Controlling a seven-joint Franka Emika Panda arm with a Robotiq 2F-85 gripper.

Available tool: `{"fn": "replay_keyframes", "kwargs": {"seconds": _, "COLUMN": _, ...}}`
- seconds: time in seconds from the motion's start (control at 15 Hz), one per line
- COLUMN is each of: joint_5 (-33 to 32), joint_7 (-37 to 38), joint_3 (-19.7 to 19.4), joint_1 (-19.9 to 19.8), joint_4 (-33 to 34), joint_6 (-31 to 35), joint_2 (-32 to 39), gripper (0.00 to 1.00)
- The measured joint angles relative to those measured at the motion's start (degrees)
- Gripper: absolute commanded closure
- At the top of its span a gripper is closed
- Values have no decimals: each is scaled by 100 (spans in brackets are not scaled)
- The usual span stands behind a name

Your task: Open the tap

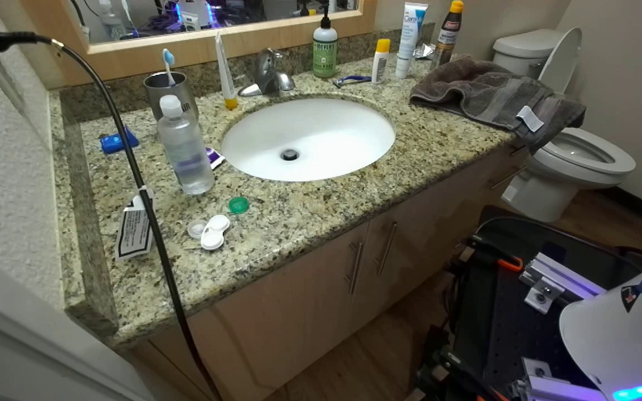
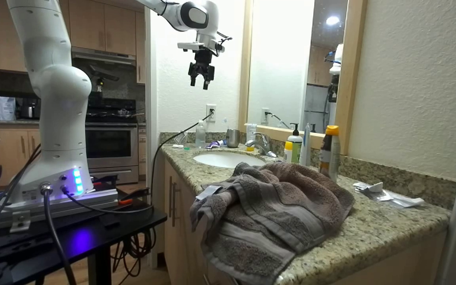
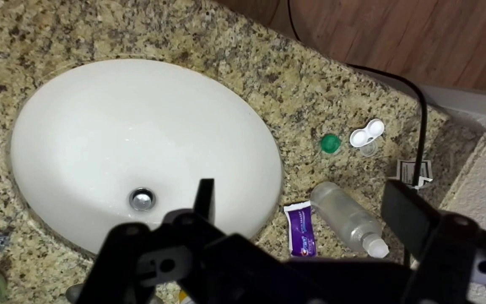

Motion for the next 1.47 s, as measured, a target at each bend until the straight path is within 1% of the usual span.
{"fn": "replay_keyframes", "kwargs": {"seconds": 0.07, "joint_5": -6, "joint_7": 158, "joint_3": 59, "joint_1": -20, "joint_4": 17, "joint_6": 5, "joint_2": 23, "gripper": 0}}
{"fn": "replay_keyframes", "kwargs": {"seconds": 0.2, "joint_5": 73, "joint_7": 728, "joint_3": 215, "joint_1": -24, "joint_4": 221, "joint_6": 10, "joint_2": 167, "gripper": 0}}
{"fn": "replay_keyframes", "kwargs": {"seconds": 0.33, "joint_5": 274, "joint_7": 1270, "joint_3": 375, "joint_1": -22, "joint_4": 588, "joint_6": 15, "joint_2": 415, "gripper": 0}}
{"fn": "replay_keyframes", "kwargs": {"seconds": 0.53, "joint_5": 488, "joint_7": 2302, "joint_3": 539, "joint_1": -23, "joint_4": 1178, "joint_6": 273, "joint_2": 817, "gripper": 0}}
{"fn": "replay_keyframes", "kwargs": {"seconds": 0.8, "joint_5": 477, "joint_7": 3490, "joint_3": 562, "joint_1": -133, "joint_4": 1855, "joint_6": 777, "joint_2": 1535, "gripper": 0}}
{"fn": "replay_keyframes", "kwargs": {"seconds": 0.93, "joint_5": 477, "joint_7": 3976, "joint_3": 525, "joint_1": -281, "joint_4": 2194, "joint_6": 773, "joint_2": 1949, "gripper": 0}}
{"fn": "replay_keyframes", "kwargs": {"seconds": 1.0, "joint_5": 493, "joint_7": 4154, "joint_3": 501, "joint_1": -360, "joint_4": 2348, "joint_6": 683, "joint_2": 2124, "gripper": 0}}
{"fn": "replay_keyframes", "kwargs": {"seconds": 1.2, "joint_5": 668, "joint_7": 4110, "joint_3": 496, "joint_1": -521, "joint_4": 2551, "joint_6": 309, "joint_2": 2298, "gripper": 0}}
{"fn": "replay_keyframes", "kwargs": {"seconds": 1.47, "joint_5": 676, "joint_7": 4110, "joint_3": 508, "joint_1": -522, "joint_4": 2600, "joint_6": 260, "joint_2": 2282, "gripper": 0}}
